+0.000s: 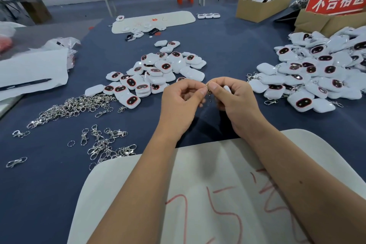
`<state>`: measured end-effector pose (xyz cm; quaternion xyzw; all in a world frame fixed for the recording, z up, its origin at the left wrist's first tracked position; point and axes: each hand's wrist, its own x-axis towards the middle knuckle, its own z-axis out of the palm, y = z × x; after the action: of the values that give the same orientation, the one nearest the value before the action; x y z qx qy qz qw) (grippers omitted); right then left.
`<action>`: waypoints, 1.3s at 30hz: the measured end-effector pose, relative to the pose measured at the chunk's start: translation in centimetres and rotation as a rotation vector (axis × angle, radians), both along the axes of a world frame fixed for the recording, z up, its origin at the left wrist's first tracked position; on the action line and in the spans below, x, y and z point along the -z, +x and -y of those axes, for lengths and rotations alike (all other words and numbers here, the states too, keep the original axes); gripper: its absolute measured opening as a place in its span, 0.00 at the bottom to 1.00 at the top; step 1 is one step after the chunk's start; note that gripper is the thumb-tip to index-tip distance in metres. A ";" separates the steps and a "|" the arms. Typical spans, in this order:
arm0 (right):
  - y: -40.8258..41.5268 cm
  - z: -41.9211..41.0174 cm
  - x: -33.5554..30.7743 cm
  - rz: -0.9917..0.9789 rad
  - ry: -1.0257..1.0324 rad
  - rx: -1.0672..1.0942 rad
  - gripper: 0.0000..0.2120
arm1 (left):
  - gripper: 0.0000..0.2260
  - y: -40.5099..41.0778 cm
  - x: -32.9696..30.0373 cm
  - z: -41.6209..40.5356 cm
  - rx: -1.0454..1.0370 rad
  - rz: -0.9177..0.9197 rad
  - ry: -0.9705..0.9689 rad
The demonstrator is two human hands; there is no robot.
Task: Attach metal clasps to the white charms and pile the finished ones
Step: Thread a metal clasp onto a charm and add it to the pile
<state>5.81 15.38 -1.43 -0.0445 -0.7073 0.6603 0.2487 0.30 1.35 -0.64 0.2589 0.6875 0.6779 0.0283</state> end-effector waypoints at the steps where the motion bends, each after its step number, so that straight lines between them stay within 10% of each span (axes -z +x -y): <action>1: 0.0 0.0 -0.1 -0.005 0.003 -0.001 0.08 | 0.03 0.0 0.0 -0.1 0.001 0.002 -0.007; 39: 0.2 0.4 -0.4 0.020 0.187 0.064 0.09 | 0.07 0.5 0.0 -0.8 -0.078 -0.054 -0.117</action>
<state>5.99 14.94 -1.01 -0.0503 -0.7663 0.5827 0.2658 0.76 2.15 -0.63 0.2478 0.7360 0.6300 -0.0014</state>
